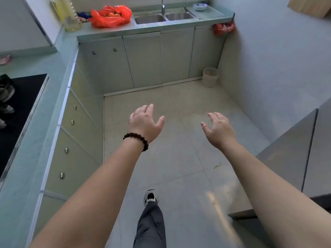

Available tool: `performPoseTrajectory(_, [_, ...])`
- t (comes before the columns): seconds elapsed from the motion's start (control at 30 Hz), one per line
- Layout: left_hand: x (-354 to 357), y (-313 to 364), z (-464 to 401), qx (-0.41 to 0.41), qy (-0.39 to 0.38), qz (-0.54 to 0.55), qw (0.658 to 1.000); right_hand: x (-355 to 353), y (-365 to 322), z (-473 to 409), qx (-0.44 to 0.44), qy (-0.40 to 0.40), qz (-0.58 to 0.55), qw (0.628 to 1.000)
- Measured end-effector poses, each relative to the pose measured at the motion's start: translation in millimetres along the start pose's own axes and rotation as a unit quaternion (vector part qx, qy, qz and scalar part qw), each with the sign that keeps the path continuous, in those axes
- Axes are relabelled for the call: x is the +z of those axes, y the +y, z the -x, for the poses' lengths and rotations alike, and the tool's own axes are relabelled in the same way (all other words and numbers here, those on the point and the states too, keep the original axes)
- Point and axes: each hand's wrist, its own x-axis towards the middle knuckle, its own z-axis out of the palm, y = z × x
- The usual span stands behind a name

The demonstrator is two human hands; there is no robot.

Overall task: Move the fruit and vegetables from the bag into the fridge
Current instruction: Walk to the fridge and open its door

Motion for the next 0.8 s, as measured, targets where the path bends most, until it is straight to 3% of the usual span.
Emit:
performPoseTrajectory(0.4, [16.7,-27.0,-239.9,0.079,-0.081,-0.018,0.993,26.1,-43.8,-192.3,0.110,0.033,-0.023,0.993])
performPoseTrajectory(0.8, [87.9,59.5,-405.5,0.163,-0.143,-0.013,0.976,13.0,33.2,-315.3,0.213,0.078,-0.016,0.974])
